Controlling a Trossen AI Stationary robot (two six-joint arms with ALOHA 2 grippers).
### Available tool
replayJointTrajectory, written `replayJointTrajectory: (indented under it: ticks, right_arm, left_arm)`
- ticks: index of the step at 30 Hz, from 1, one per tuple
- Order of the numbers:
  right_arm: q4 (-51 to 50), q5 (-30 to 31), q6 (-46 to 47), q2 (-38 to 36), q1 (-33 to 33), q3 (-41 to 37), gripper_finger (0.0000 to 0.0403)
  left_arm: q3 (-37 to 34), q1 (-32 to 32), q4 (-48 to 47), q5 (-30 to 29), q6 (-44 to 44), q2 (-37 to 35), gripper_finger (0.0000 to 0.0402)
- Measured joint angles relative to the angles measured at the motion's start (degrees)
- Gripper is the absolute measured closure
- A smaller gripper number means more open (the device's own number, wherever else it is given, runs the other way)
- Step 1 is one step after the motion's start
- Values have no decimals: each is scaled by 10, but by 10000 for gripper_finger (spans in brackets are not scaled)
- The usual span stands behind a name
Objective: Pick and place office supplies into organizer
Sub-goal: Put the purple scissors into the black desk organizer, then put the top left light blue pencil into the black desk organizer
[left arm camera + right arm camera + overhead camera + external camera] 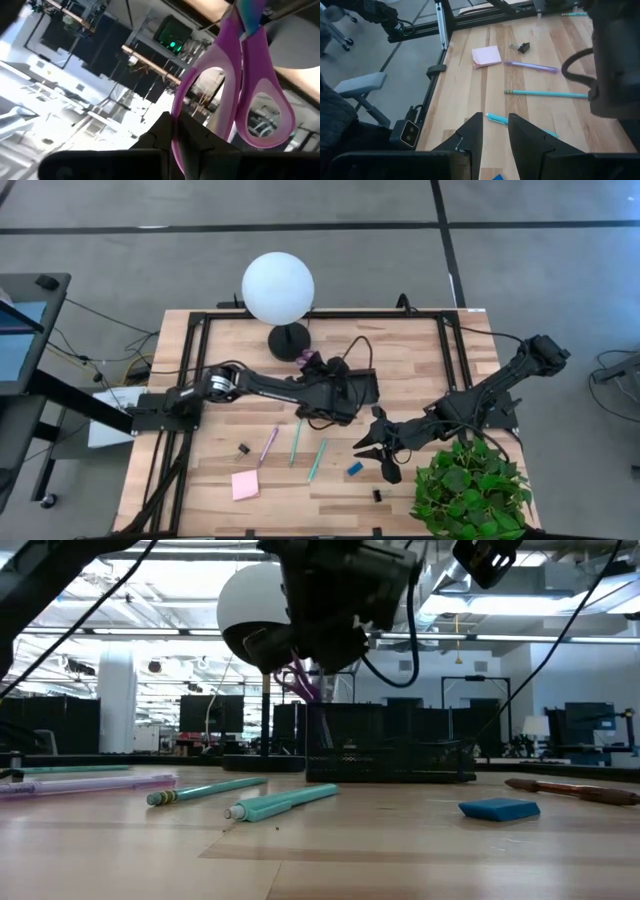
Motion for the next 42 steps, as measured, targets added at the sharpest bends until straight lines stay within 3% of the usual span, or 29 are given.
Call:
replayJointTrajectory:
  ticks: [5, 12, 22, 32, 37, 39, 42]
  right_arm:
    - [0, 0, 0, 0, 0, 0, 315]
    - [0, 0, 0, 0, -1, 0, 315]
    - [0, 0, 0, 0, -1, 0, 315]
    - [0, 0, 0, 0, -1, 0, 315]
    - [0, 2, -1, 0, -7, 0, 315]
    - [0, 3, -1, 0, -12, 0, 315]
    - [3, 5, 0, 0, -17, 0, 315]
  left_arm:
    - [1, -1, 3, -10, -1, 6, 392]
    - [0, -1, 2, 18, -25, 7, 348]
    - [7, -4, 2, -7, -122, 5, 305]
    - [23, -15, 1, 75, -205, -98, 302]
    - [20, -16, 42, 251, -262, -156, 302]
    - [19, -16, 40, 251, -281, -158, 303]
    - [19, -18, 19, 184, -288, -158, 308]
